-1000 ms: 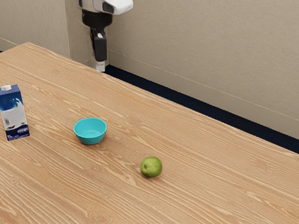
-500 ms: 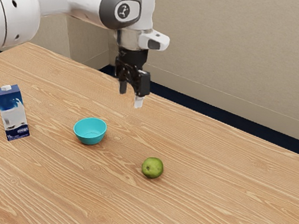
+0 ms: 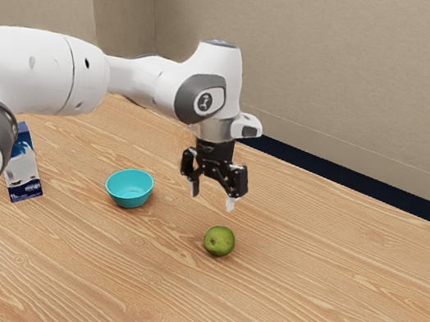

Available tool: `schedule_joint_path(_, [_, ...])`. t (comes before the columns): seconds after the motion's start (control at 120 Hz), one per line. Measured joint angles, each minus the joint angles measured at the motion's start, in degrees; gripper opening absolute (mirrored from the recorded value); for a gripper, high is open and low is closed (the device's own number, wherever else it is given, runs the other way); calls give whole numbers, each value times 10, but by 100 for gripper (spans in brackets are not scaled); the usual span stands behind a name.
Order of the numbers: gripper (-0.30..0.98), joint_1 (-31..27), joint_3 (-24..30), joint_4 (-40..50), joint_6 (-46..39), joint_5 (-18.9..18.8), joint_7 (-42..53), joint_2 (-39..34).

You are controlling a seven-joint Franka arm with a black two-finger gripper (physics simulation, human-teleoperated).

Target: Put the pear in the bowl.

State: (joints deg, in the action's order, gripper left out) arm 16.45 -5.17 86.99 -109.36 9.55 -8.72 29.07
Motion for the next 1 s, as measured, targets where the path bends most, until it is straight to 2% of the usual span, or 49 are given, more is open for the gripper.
schedule_joint_path(0.325, [69,2,0,1,-73,29,-128,76])
schedule_joint_path(0.742, [68,8,0,2,-109,39,-219,108])
schedule_joint_path(0.808, [63,8,-5,2,-111,39,-228,109])
schedule_joint_path(0.933, [46,8,-12,4,-113,39,-243,108])
schedule_joint_path(1.0, [42,9,-12,5,-113,39,-250,108])
